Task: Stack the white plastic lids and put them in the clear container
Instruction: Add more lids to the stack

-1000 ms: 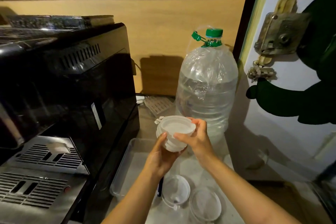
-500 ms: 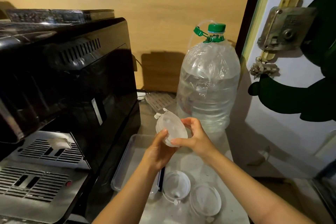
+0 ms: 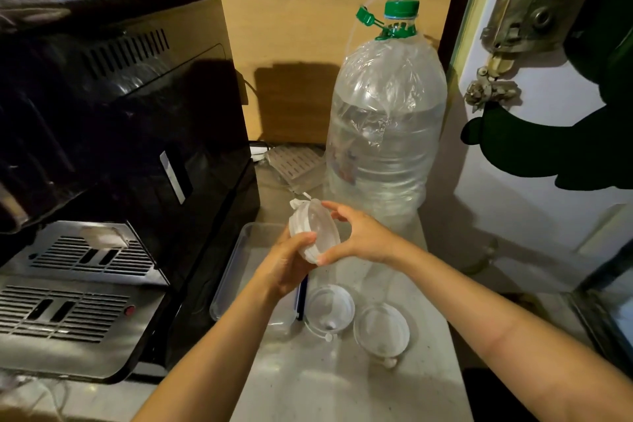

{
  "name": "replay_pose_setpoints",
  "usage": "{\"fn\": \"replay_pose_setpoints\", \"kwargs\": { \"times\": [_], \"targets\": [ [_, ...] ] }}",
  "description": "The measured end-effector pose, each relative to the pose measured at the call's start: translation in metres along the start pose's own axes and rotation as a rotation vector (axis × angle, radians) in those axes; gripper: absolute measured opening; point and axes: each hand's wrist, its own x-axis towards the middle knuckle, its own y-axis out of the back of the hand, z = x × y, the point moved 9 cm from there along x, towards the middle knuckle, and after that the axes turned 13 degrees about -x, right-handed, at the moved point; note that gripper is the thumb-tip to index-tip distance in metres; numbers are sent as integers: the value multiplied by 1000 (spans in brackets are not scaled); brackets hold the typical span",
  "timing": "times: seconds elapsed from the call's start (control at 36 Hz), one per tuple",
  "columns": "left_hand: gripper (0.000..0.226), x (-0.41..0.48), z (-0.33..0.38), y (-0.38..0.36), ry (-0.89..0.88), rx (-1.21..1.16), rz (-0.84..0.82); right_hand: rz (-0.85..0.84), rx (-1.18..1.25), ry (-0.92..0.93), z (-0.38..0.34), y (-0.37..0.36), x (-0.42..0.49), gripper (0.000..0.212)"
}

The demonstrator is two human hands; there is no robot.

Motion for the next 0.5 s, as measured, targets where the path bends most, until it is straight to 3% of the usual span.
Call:
{"fn": "replay_pose_setpoints", "kwargs": {
  "times": [0.14,0.39,0.5],
  "targets": [
    [70,-5,-4,9,3,58,4,-4,-43,13,0,-8,0,97],
    [107,-15,-10,19,36,124,43,-8,-93,-1,1,-22,1,98],
    [109,-19,-12,24,50,123,70,-18,-111,7,-1,-26,0,99]
  ]
}}
